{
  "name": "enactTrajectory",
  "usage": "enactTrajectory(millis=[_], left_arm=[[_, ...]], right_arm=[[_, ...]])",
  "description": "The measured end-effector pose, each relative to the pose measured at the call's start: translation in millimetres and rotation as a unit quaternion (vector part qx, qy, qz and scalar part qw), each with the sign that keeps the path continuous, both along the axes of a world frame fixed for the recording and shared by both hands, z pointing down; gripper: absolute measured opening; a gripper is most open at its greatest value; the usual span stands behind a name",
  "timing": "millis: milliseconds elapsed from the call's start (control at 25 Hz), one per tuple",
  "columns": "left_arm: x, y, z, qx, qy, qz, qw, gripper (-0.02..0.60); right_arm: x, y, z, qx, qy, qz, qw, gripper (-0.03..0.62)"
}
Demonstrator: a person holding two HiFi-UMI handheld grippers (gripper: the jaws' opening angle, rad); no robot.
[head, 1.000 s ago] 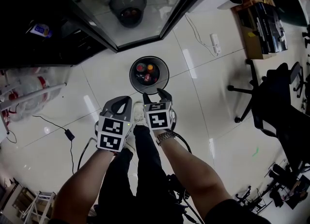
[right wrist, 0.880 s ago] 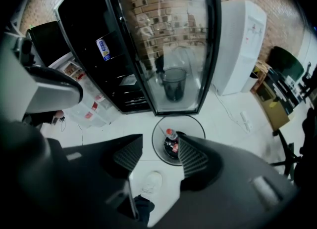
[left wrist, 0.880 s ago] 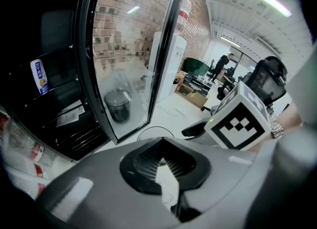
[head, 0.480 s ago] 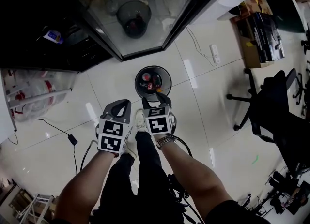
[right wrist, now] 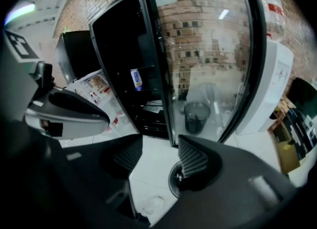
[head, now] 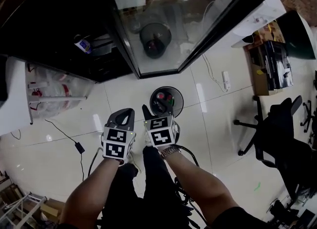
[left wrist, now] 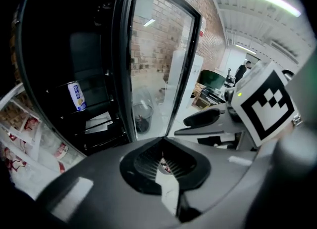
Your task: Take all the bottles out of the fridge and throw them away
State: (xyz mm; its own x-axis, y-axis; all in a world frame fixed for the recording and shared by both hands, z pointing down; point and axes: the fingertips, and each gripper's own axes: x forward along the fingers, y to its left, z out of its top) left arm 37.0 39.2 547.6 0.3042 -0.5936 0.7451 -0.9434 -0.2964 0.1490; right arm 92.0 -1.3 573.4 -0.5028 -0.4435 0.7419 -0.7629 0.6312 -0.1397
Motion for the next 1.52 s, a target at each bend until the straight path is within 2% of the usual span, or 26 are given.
enactTrajectory(millis=[240,480,720,1120,1520], left_arm=[[-48,-12,-39,0.036,-0.01,-0.056,0.9977,0.003],[-106,-18,-65,0.069,-0.014,-0.107,0.9918,0.003],[-148,-15,-86,0.088,-0.016,-0.138,0.9864,0.003],[-227,-32,-87,0.094,-0.008,-0.149,0.9843,0.003],[-285,-68,-57,0.094,0.006,-0.144,0.9851,0.003]], right_arm=[[-52,-12,-46,0.042,-0.018,-0.059,0.997,0.224],[-114,-24,-81,0.077,-0.029,-0.108,0.991,0.224],[-163,-31,-101,0.092,-0.033,-0.136,0.986,0.224],[-256,-69,-99,0.099,-0.032,-0.135,0.985,0.225],[-320,-126,-54,0.084,-0.035,-0.097,0.991,0.259]])
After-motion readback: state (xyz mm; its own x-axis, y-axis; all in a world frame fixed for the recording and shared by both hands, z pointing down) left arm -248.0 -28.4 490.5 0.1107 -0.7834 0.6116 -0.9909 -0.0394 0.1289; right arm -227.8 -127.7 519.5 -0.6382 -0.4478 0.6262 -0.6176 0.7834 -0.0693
